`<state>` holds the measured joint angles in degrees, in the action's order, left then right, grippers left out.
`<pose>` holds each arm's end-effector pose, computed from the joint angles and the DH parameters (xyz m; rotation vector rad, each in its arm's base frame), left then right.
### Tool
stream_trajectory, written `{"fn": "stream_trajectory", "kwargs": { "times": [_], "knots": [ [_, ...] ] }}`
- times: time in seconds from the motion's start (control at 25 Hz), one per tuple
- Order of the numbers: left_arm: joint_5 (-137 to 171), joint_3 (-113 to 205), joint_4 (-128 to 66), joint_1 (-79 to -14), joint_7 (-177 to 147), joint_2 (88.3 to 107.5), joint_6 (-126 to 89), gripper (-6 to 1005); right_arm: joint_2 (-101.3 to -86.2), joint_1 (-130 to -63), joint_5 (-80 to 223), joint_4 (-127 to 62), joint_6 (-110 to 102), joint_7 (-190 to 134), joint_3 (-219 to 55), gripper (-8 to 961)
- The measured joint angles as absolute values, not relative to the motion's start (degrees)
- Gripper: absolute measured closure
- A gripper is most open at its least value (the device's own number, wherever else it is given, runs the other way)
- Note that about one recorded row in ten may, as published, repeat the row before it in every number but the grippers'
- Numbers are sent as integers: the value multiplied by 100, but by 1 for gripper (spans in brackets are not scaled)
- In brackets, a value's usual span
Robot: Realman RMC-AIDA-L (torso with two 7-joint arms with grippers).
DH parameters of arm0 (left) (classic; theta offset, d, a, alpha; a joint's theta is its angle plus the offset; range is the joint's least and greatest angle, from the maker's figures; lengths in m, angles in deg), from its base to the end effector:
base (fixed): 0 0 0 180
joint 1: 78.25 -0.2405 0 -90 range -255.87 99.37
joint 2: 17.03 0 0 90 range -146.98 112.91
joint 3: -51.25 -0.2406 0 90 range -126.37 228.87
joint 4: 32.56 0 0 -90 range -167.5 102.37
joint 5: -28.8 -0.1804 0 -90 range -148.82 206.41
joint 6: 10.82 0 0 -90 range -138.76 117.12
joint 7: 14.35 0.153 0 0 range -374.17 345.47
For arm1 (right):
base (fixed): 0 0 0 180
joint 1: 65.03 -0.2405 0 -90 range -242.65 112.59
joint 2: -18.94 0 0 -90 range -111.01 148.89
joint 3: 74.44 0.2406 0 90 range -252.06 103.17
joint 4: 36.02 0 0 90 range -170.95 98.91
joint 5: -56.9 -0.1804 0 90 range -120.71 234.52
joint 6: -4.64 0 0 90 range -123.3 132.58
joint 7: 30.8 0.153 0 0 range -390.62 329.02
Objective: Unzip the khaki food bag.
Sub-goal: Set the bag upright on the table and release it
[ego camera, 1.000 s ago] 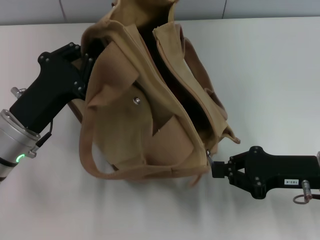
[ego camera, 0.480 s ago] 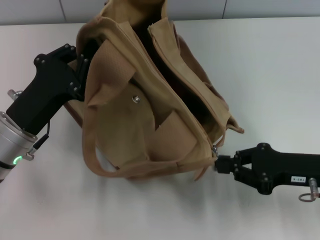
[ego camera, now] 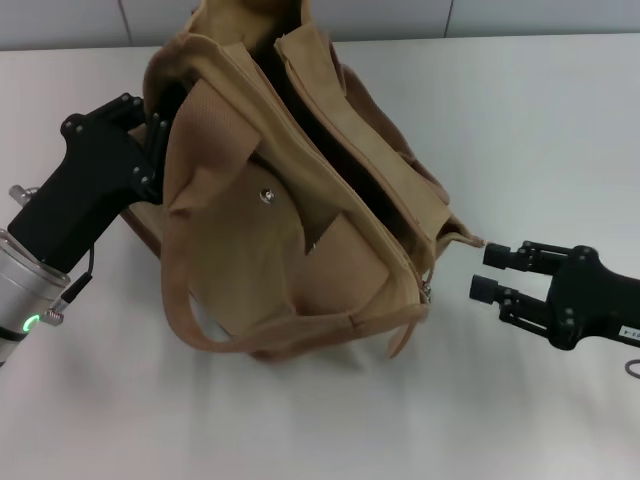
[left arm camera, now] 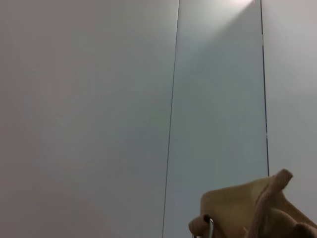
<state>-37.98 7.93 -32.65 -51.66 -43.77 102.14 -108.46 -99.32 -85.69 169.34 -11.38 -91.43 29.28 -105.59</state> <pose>-0.2265 0.2724 -0.0005 -1.9829 -0.3249 -1.2613 0.2697 0.2390 -0.0078 -2.5910 0.6244 0.9188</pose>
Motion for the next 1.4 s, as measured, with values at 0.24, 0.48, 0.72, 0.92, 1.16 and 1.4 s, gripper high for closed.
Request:
{"fn": "stream_trajectory", "kwargs": {
  "times": [0.24, 0.48, 0.72, 0.92, 1.16, 1.4],
  "knots": [
    [-3802, 799, -3265, -5153, -4379, 10214, -10775, 922, -10027, -8557, 16931, -1494, -9088, 1932, -10001, 513],
    [-3806, 798, -3265, -5158, -4389, 10214, -10767, 919, -10037, -8656, 16930, -1920, -8850, 1235, -9752, 579],
    [-3810, 793, -3265, -5154, -4441, 10214, -10766, 915, -10044, -8880, 16929, -2143, -8632, 1009, -9801, 586],
    [-3810, 792, -3265, -5133, -4441, 10214, -10740, 912, -10050, -8984, 16930, -2270, -8600, 846, -9808, 592],
    [-3809, 792, -3265, -5114, -4441, 10214, -10705, 908, -10059, -9019, 16929, -2388, -8597, 726, -9725, 757],
    [-3808, 792, -3265, -5110, -4441, 10214, -10690, 904, -10059, -9034, 16868, -2619, -8599, 336, -9618, 903]
  ]
}}
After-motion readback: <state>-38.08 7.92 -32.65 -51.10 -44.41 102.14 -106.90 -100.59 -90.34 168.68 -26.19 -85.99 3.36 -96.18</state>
